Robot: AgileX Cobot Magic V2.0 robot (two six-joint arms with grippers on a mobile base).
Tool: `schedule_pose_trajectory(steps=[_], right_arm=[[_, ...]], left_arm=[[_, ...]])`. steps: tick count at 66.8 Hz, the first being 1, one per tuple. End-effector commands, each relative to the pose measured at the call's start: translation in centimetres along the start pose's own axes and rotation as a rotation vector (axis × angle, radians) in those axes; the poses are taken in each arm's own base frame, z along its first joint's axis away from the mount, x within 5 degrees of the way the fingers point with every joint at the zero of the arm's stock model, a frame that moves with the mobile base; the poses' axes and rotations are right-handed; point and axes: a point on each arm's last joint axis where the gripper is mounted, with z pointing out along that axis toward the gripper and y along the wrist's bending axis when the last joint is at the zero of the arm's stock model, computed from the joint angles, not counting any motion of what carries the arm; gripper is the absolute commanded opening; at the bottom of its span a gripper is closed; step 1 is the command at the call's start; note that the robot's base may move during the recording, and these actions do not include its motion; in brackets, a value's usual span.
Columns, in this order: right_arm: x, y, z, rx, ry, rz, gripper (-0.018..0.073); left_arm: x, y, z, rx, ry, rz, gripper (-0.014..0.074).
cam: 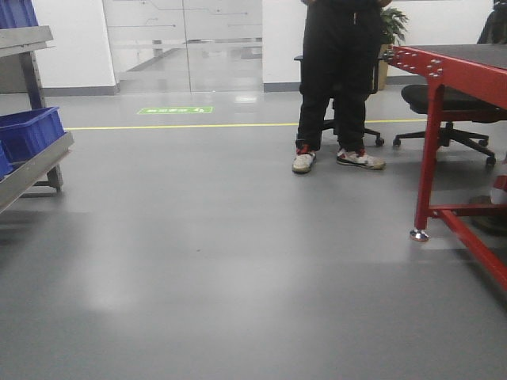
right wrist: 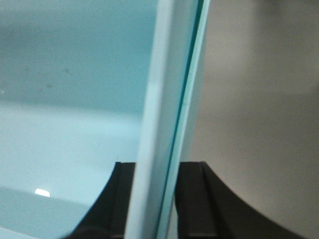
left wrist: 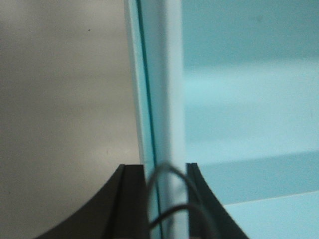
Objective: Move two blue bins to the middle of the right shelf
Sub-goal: 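Keep gripping the light blue bin while driving across the floor to another rack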
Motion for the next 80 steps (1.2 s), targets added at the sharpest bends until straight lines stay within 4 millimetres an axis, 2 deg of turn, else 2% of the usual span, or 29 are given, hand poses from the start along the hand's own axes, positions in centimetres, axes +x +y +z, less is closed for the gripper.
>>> schedule_pose_trajectory(steps=[1,80], right_arm=[[-1.36,-0.18,-1.03,0.015,-0.129,-0.009,-0.0154],[-1.36,-0.18,-1.03,0.015,-0.129,-0.009,-0.0154]], left_arm=[[-0.61,-0.23,-1.56,0.040,-0.081,0.008,-0.0111],[-0.68,-0.05,-1.56,0.019,-0.089,0.016,-0.0111]])
